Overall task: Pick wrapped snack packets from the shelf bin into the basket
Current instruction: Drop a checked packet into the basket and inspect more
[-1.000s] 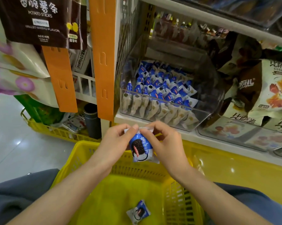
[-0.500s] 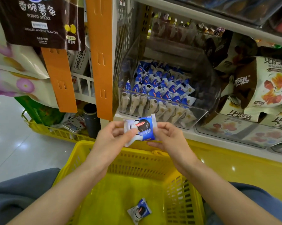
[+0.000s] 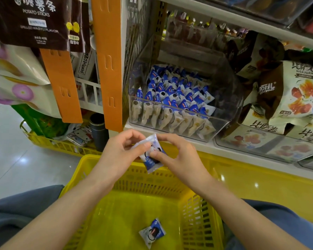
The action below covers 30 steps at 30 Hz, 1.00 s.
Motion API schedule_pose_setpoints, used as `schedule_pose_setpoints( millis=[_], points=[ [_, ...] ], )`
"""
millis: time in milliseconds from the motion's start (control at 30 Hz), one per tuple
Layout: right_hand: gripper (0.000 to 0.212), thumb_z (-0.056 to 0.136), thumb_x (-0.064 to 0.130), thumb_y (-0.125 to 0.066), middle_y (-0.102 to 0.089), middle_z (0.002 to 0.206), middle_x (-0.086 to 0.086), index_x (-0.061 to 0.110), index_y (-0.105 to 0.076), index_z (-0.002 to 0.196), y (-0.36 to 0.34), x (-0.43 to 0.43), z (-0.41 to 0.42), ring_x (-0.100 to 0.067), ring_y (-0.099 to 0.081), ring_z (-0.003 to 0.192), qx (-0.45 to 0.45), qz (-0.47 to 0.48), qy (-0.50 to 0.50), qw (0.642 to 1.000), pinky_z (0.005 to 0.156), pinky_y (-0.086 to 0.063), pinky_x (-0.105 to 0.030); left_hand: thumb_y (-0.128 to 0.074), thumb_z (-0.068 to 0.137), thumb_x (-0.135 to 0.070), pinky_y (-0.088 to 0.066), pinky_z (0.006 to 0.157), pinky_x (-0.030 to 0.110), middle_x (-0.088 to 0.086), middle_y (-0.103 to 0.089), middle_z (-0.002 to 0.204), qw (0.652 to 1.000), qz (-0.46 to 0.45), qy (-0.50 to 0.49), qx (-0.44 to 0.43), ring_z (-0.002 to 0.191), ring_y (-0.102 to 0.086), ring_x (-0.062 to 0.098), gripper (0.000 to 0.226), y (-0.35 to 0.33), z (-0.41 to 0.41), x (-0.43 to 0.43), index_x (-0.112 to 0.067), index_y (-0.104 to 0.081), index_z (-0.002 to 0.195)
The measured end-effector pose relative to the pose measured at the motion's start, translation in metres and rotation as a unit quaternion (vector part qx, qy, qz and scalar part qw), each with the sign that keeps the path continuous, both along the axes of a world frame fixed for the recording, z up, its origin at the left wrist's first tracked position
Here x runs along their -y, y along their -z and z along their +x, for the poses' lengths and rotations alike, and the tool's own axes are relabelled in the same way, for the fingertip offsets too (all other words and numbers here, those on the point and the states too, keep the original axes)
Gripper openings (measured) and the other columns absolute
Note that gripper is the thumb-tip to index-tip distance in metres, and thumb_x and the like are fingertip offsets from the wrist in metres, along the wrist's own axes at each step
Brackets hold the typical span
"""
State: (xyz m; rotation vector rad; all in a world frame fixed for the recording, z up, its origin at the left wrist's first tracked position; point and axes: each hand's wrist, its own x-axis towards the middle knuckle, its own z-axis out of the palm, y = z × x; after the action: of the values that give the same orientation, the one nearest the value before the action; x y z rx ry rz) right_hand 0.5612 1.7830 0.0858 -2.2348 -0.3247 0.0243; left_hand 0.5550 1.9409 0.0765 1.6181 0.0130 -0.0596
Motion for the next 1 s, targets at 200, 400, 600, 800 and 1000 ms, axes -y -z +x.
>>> schedule_pose_setpoints(
  millis=[200,400,600,800,1000],
  points=[
    [0.012,0.084,0.010,-0.065,-0.069,0.096,-0.004,0.016,-0.063,0.094,-0.002,-0.005,-0.004,-0.010,-0.064,0.087,-0.104,0.201,0.014,0.974,0.084,-0.051,-0.027,-0.056,0.089,-0.021,-0.049,0.061,0.010,-0.004,-0.072,0.086,0.999,-0.037,0.011,-0.002,0.079,-0.067,0.003,0.010,0.000,-0.003,0.003,-0.019,-0.065,0.095],
    [0.014,0.089,0.018,-0.058,-0.069,0.096,-0.008,0.009,-0.062,0.098,-0.002,-0.005,-0.007,-0.016,-0.066,0.090,-0.081,0.183,0.009,0.980,0.085,-0.054,-0.039,-0.055,0.091,-0.019,-0.056,0.064,0.020,-0.004,-0.072,0.082,0.999,-0.044,0.001,-0.005,0.077,-0.069,0.006,0.007,0.002,-0.003,0.004,-0.016,-0.061,0.088],
    [0.013,0.085,0.033,-0.060,-0.065,0.090,0.011,0.028,-0.058,0.097,0.003,-0.005,-0.010,-0.007,-0.062,0.086,0.024,0.100,0.031,0.994,0.068,-0.056,-0.040,-0.054,0.092,-0.020,-0.057,0.064,0.021,-0.006,-0.072,0.081,0.998,-0.055,0.001,-0.031,0.075,-0.068,0.003,0.007,0.000,0.001,0.009,-0.017,-0.060,0.093],
    [0.023,0.081,0.041,-0.062,-0.063,0.089,0.017,0.028,-0.059,0.100,0.009,0.001,-0.003,-0.001,-0.059,0.082,0.095,-0.003,0.118,0.988,0.069,-0.054,-0.032,-0.057,0.086,-0.044,-0.057,0.075,0.032,-0.008,-0.057,0.107,0.990,0.016,-0.006,-0.138,0.096,-0.061,0.011,0.032,0.004,0.001,0.011,-0.021,-0.053,0.108],
    [0.029,0.079,0.031,-0.068,-0.061,0.097,0.013,0.026,-0.060,0.106,0.015,-0.001,-0.005,-0.002,-0.058,0.085,0.162,-0.126,0.063,0.977,0.065,-0.050,-0.020,-0.061,0.086,-0.032,-0.057,0.079,0.035,0.005,-0.066,0.112,0.974,-0.110,0.052,-0.192,0.098,-0.065,0.015,0.036,0.006,0.001,0.019,-0.016,-0.054,0.118]
  ],
)
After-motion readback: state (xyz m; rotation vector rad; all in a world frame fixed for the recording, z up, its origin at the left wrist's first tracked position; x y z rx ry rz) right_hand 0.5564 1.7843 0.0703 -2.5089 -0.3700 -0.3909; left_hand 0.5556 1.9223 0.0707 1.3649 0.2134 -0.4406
